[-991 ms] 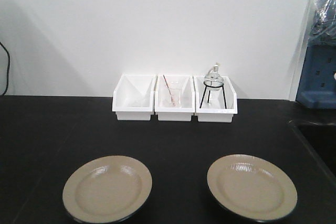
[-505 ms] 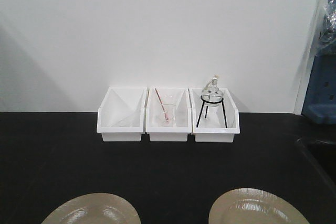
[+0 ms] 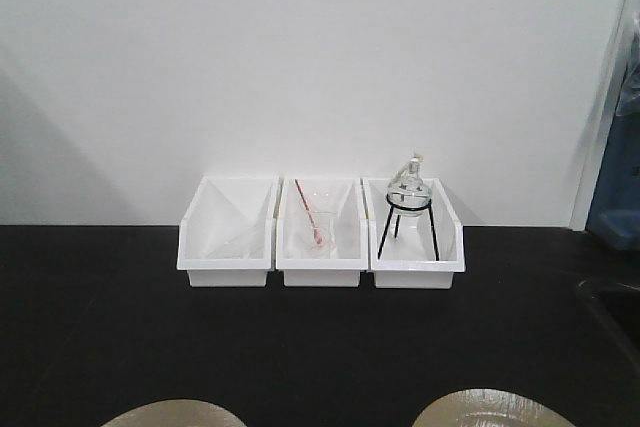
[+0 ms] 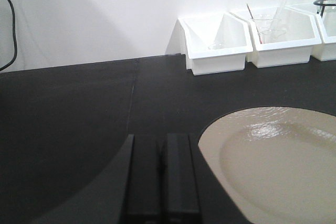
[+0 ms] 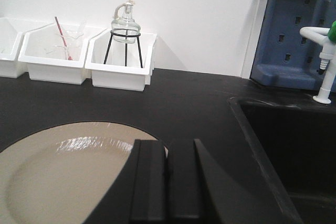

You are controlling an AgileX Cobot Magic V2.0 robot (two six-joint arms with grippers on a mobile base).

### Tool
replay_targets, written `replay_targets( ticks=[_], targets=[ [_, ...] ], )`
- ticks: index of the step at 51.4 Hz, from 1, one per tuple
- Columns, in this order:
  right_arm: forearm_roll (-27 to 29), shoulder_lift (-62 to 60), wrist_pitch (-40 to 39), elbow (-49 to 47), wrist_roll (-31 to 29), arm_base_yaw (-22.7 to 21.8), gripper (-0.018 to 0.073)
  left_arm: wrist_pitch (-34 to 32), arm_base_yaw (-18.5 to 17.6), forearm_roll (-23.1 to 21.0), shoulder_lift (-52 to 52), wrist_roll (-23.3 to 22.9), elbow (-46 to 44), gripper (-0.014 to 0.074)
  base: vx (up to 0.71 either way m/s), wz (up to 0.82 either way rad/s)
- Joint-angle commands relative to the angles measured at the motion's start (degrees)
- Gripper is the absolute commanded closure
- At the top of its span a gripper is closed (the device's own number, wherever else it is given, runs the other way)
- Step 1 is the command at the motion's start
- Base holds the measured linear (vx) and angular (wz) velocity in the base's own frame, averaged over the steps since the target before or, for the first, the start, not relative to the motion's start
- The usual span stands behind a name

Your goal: Arrange circular plates on left workspace

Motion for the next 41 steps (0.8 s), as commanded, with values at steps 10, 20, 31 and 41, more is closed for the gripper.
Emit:
replay_targets(
  ticks=[10, 20, 31, 41],
  targets=[
    [-1.2, -0.5, -5.1, 1.2, -0.6, -0.2, 0.0563, -5.0, 0.2, 0.0, -0.9, -0.4, 1.1, 0.0597, 0.02, -0.01],
    [-1.5, -0.5, -14.3, 1.2, -3.7, -0.2, 0.0563, -7.9, 0.2, 0.0, -0.9, -0.2, 1.1, 0.0597, 0.0, 0.0],
    [-1.5, -0.5, -17.0, 1.2, -3.7, -0.2, 0.0563, -13.2, 0.2, 0.0, -0.9, -1.5, 1.1, 0.0597, 0.0, 0.0],
    [1.5, -0.5, -24.6, -0.2, 3.2, -0.2, 0.0563, -15.8, 0.2, -1.8, -0.9, -10.2, -0.3, 0.0597, 0.0, 0.0]
  ],
)
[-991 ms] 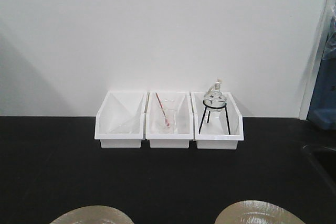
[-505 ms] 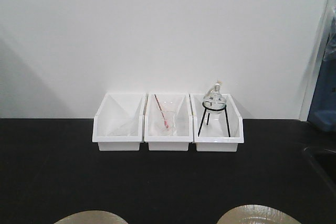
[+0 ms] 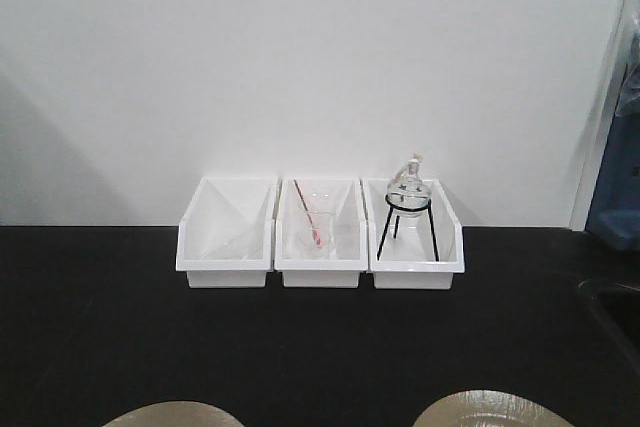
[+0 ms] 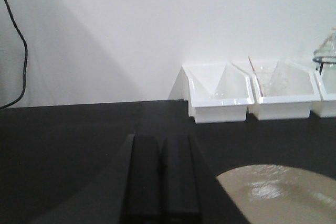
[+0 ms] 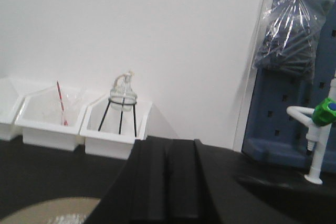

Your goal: Arrange circular plates on left workspace

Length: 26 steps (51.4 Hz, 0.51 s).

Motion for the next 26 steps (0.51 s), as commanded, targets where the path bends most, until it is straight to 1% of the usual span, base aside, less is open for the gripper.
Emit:
replay_targets(
  ticks=[1, 3, 6, 9, 12, 14, 19, 20, 23, 26],
  targets=[
    [2.8, -0.5, -9.4, -0.7, 6.9, -0.2, 0.0563, -7.0, 0.2, -2.7, -0.9, -8.3, -0.8, 0.0597, 0.0, 0.0],
    [3.6, -0.5, -8.1, -2.4, 11.2, -0.2, 0.0563, -5.9, 0.2, -4.0, -0.9, -11.9, -2.0, 0.0597, 0.0, 0.0],
    [3.9, -0.1, -2.8, -5.2, 16.4, -0.2, 0.0563, -1.4, 0.2, -4.5, -0.6, -15.2, -4.9, 0.0597, 0.0, 0.0],
    [3.9, 1.3, 3.7, -9.4, 21.9, -0.2, 0.0563, 2.9, 0.2, -4.5, 0.2, -15.3, -8.3, 0.0597, 0.0, 0.0],
    [3.9, 4.2, 11.2, -13.4, 24.8, -0.2, 0.0563, 6.6, 0.2, -4.5, 2.2, -14.1, -12.3, 0.0597, 0.0, 0.0],
    [3.9, 7.4, 15.9, -16.9, 25.3, -0.2, 0.0563, 8.3, 0.2, -4.5, 4.1, -13.2, -15.0, 0.0597, 0.0, 0.0],
    [5.0, 16.7, 22.9, -24.8, 25.1, -0.2, 0.0563, 11.1, 0.2, -5.3, 11.0, -12.4, -22.7, 0.0597, 0.0, 0.0],
    [5.5, 19.1, 24.1, -26.6, 25.0, -0.2, 0.0563, 11.8, 0.2, -5.9, 14.2, -12.4, -24.4, 0.0597, 0.0, 0.0],
    [8.1, 25.8, 27.5, -30.7, 24.1, -0.2, 0.0563, 13.9, 0.2, -7.9, 18.4, -12.4, -28.3, 0.0597, 0.0, 0.0],
    [12.2, 32.7, 31.4, -35.4, 20.4, -0.2, 0.0563, 16.5, 0.1, -11.0, 25.1, -12.0, -32.6, 0.0597, 0.0, 0.0]
  ],
)
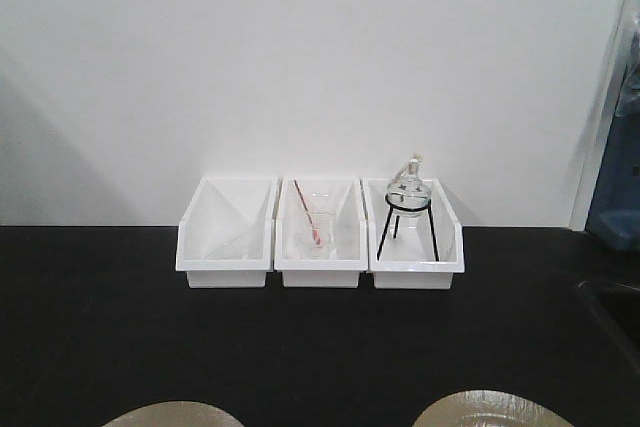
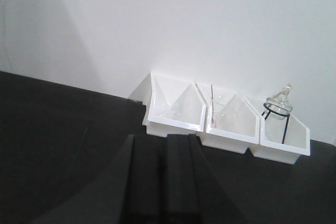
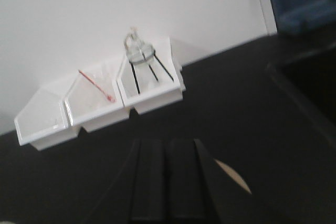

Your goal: Arrange circular plates on left workspace

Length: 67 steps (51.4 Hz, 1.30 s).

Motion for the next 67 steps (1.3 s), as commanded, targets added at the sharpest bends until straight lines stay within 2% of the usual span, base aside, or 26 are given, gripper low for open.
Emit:
replay_targets(
  ticks=[1, 5, 7, 12, 17, 21, 25, 31, 38, 42, 46, 50, 63, 67],
  targets=[
    [6.2, 11.3, 2.7, -8.9, -5.9, -0.2, 0.0563, 1.0, 0.1, -5.4, 10.4, 1.0, -8.5, 0.0597, 0.0, 0.0],
    [14.7, 20.9, 8.7, -15.2, -15.0, -0.2, 0.0563, 5.4, 0.1, -10.7, 17.5, 5.8, -13.2, 0.0597, 0.0, 0.0],
    [20.6, 25.8, 11.7, -18.3, -21.7, -0.2, 0.0563, 7.1, 0.1, -14.0, 21.5, 9.2, -14.9, 0.0597, 0.0, 0.0],
    [35.3, 35.7, 20.0, -24.2, -37.7, -0.2, 0.0563, 10.4, 0.2, -25.7, 29.3, 20.6, -18.6, 0.0597, 0.0, 0.0],
    [51.1, 44.4, 26.0, -28.4, -49.0, -0.3, 0.0563, 13.3, 0.2, -37.2, 35.2, 30.4, -20.6, 0.0597, 0.0, 0.0],
    [58.5, 49.4, 27.9, -29.4, -54.6, -0.4, 0.0563, 15.7, 0.2, -42.7, 39.6, 33.8, -20.6, 0.0597, 0.0, 0.0],
    [61.6, 51.8, 28.3, -29.3, -59.1, -0.4, 0.0563, 18.9, 1.4, -42.6, 42.6, 34.0, -20.6, 0.0597, 0.0, 0.0],
    [61.0, 52.5, 31.5, -29.3, -60.8, -2.8, 0.0563, 24.3, 7.8, -40.1, 44.8, 34.1, -20.5, 0.0597, 0.0, 0.0],
    [61.8, 52.7, 35.7, -29.2, -61.6, -12.4, 0.0563, 30.0, 16.9, -37.4, 47.0, 34.8, -20.3, 0.0597, 0.0, 0.0],
    [65.3, 53.1, 36.4, -29.2, -61.6, -18.3, 0.0563, 30.9, 19.9, -37.9, 48.9, 34.9, -18.7, 0.0597, 0.0, 0.0],
    [68.8, 53.7, 37.8, -29.2, -62.5, -20.9, 0.0563, 31.0, 21.1, -37.6, 50.6, 35.0, -17.4, 0.0597, 0.0, 0.0],
    [69.8, 53.8, 38.1, -29.2, -62.5, -21.6, 0.0563, 30.7, 21.5, -37.1, 52.3, 35.0, -16.1, 0.0597, 0.0, 0.0],
    [69.8, 53.8, 37.7, -29.2, -62.5, -21.5, 0.0563, 33.6, 21.5, -27.1, 53.7, 35.0, -15.2, 0.0597, 0.0, 0.0],
    [69.9, 53.8, 37.6, -29.2, -62.5, -21.5, 0.0563, 34.1, 21.4, -25.9, 53.7, 35.1, -15.2, 0.0593, 0.0, 0.0]
  ],
)
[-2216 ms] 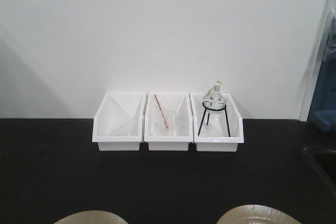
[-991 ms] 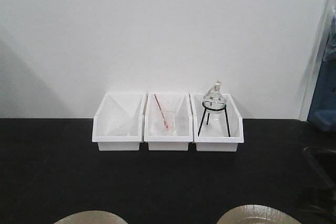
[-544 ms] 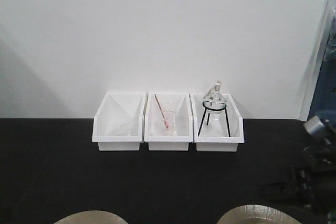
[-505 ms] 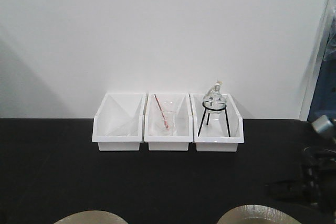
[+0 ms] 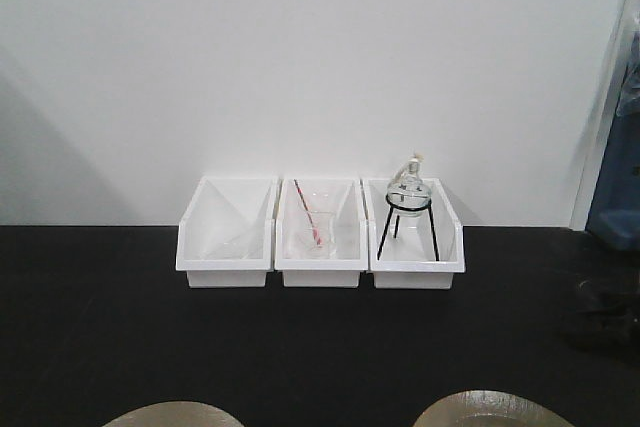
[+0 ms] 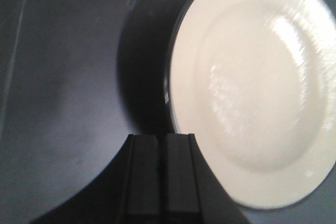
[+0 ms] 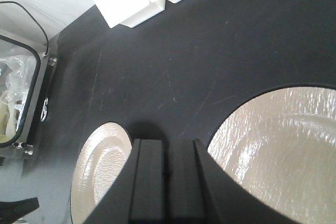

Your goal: Arrange circular plates on left workspace

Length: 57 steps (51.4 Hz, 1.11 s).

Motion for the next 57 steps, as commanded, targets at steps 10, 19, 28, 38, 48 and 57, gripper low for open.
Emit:
replay_targets(
  ticks=[10, 19, 28, 38, 48, 57],
  targets=[
    [4.0, -1.4, 0.8, -1.8, -0.8, -0.4, 0.0563, -0.1, -0.2, -5.5, -0.8, 7.4, -1.4, 0.0538, 0.0, 0.0],
    [4.0, -1.4, 1.0, -1.8, -0.8, -0.4, 0.0563, -1.6, -0.2, -13.8, 1.9, 11.6, -1.4, 0.0403, 0.0, 0.0],
    [4.0, -1.4, 1.3, -1.8, -0.8, -0.4, 0.0563, -1.6, -0.2, -18.0, 8.7, 15.9, -1.4, 0.0213, 0.0, 0.0],
    [4.0, -1.4, 1.6, -1.8, -0.8, -0.3, 0.0563, -0.3, -0.2, -24.9, 17.5, 24.4, -1.4, 0.0128, 0.0, 0.0],
    [4.0, -1.4, 1.4, -1.8, -0.8, -0.3, 0.0563, 0.8, -0.3, -32.0, 24.1, 29.1, -1.4, 0.013, 0.0, 0.0],
    [3.9, -1.4, 1.2, -1.8, -0.8, -0.3, 0.0563, 3.7, -0.3, -36.1, 27.8, 33.0, -1.4, 0.0153, 0.0, 0.0]
  ],
)
